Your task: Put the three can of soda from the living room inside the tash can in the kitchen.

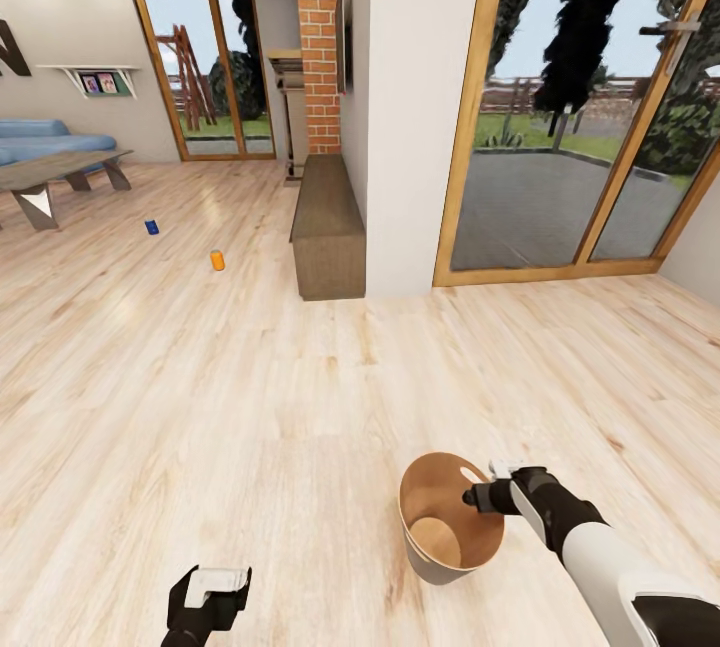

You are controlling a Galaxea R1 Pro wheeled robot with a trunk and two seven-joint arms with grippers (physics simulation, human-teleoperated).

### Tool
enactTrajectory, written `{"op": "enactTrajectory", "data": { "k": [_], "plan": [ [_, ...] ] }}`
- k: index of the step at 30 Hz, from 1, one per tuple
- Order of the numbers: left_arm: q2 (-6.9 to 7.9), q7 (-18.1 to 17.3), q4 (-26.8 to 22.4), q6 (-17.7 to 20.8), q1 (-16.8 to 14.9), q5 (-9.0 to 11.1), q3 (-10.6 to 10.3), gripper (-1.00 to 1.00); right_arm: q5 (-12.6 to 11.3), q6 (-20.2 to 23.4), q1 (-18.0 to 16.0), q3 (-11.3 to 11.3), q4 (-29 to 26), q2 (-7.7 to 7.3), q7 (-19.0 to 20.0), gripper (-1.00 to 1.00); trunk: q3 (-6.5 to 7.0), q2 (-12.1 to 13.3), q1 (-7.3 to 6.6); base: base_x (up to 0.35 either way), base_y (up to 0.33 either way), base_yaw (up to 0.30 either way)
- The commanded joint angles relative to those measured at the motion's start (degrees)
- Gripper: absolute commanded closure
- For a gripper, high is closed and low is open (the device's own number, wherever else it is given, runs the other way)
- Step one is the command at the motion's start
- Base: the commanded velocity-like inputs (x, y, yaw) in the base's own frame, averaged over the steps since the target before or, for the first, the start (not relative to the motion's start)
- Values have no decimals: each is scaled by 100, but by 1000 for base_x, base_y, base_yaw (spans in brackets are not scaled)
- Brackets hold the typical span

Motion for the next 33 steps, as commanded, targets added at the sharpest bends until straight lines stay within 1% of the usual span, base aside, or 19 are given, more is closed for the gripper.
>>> {"op": "enactTrajectory", "data": {
  "k": [1, 12, 26, 33],
  "plan": [
    [0, -1, 1, -1, 0, -1, -2, -100, -1, 1, 0, -4, -3, -6, 7, -100, 0, 0, 0, 0, 0, 0],
    [2, -4, 4, -4, 1, 1, -9, -100, -10, 19, -6, -23, -12, -138, 38, -100, 0, 0, 0, 0, 0, 0],
    [2, -6, -28, 3, 1, 5, -19, -100, -11, 24, -6, -21, -4, -174, 34, -100, 0, 0, 0, 0, 0, 0],
    [1, -45, -1, 17, 1, 20, -2, -100, -11, 24, -5, -18, 2, -170, 24, -100, -155, -9, 18, 0, 0, 0]
  ]
}}
